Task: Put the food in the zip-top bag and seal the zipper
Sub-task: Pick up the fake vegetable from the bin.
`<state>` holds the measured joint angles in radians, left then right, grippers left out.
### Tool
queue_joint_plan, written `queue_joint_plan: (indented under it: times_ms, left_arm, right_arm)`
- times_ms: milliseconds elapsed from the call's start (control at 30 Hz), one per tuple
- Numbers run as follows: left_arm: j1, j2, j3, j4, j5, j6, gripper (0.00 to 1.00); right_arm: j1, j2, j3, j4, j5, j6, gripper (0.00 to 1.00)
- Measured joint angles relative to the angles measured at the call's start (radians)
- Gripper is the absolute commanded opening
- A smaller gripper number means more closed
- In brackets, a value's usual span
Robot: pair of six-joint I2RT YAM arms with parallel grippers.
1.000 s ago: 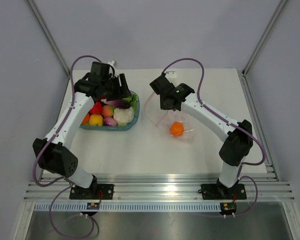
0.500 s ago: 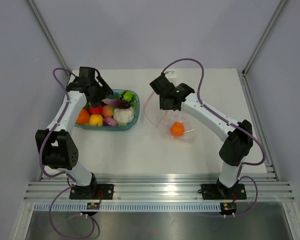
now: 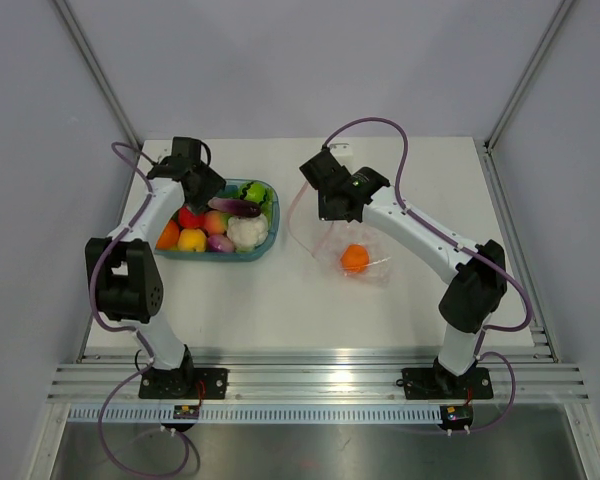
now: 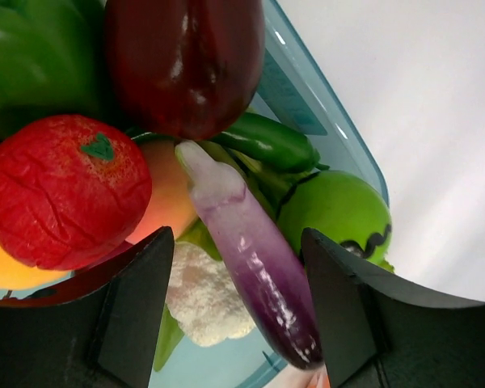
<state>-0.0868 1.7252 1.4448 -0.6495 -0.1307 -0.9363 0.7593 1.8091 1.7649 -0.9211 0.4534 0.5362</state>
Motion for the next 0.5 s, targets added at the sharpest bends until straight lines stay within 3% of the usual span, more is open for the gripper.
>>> queue_joint_plan:
  times_ms: [200,333,500]
  left_arm:
    - [-0.022,0.053,0.0,0.002,-0.025,-0.018,0.72]
    - [-0.031,0.074,0.0,0.003,-0.031,-0.032,0.66]
    - [-0.031,0.09,0.0,0.011,-0.04,-0.044,0.49]
  right_arm:
    - [0.0,0.0,0.0,0.0,-0.002,0.003,0.0]
    - [0.0,0.0,-0.002,0.0,-0.002,0.004,0.0]
    - [0.0,-0.005,-0.011,0.0,-0.003,0.008,0.0]
